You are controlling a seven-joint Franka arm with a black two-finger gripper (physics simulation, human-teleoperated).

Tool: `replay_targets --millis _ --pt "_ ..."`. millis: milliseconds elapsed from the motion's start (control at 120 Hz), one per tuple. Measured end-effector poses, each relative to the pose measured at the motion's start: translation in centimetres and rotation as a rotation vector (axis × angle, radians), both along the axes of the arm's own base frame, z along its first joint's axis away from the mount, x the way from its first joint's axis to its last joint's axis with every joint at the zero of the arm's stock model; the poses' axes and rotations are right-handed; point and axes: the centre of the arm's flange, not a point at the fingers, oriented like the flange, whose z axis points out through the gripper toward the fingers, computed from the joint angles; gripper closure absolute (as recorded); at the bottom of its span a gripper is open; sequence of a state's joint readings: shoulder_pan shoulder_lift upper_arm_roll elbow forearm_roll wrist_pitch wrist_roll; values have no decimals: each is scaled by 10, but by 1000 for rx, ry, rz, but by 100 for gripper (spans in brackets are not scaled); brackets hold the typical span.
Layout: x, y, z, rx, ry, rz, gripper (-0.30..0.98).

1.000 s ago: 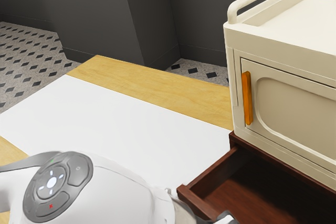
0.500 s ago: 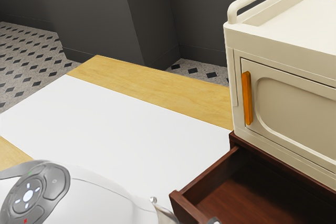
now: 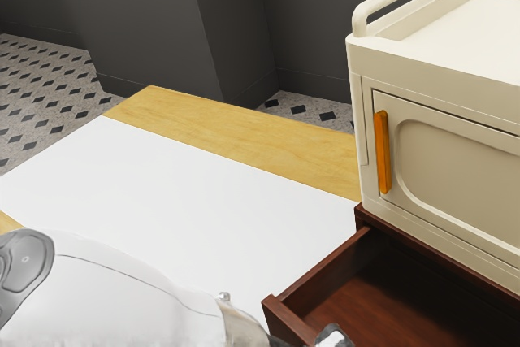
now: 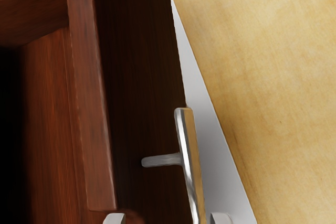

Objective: Pull the drawer handle with one arm to open the drawer

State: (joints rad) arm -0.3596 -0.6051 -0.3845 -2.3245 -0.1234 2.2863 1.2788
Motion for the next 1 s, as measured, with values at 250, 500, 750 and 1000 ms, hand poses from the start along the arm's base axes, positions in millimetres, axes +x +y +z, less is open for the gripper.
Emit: replay_targets --millis 250,500,750,1000 --pt "64 6 89 -32 151 52 28" --pt "204 106 108 -27 356 288 9" --pt "237 157 89 45 428 412 3" --pt "243 191 91 44 444 503 1"
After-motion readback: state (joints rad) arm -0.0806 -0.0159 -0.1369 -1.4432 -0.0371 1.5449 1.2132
